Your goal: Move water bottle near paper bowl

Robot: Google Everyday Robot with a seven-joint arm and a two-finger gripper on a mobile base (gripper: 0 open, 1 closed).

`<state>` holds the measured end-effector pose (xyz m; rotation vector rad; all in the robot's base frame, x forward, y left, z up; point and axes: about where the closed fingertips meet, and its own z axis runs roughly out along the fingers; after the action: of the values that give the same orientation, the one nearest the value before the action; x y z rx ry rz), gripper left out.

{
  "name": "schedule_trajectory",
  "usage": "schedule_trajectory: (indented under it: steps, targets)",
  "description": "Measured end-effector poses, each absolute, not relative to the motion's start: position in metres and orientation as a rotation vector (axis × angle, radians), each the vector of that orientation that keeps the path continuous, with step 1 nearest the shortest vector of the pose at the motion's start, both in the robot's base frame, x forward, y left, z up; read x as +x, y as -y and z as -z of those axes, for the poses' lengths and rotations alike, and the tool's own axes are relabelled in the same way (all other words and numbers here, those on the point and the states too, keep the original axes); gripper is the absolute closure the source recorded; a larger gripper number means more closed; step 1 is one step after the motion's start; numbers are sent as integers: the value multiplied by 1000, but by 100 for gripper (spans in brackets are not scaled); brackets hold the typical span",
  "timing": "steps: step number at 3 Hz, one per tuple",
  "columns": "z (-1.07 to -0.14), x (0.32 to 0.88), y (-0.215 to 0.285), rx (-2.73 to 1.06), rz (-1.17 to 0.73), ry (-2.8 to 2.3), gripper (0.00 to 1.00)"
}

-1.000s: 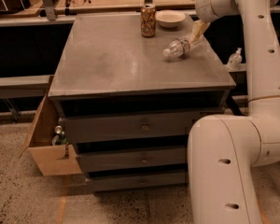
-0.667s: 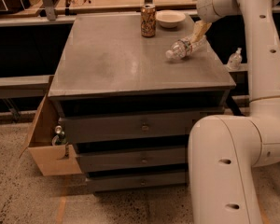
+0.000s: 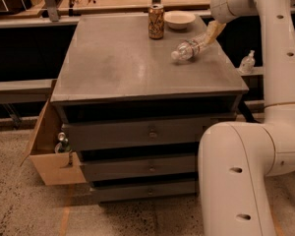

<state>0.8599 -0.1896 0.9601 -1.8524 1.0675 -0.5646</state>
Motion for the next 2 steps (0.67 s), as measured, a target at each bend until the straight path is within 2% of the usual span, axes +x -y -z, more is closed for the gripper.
schedule_trajectory:
  steps: [2]
  targets:
    - [-975,839,217,-1799,575,-1115,0]
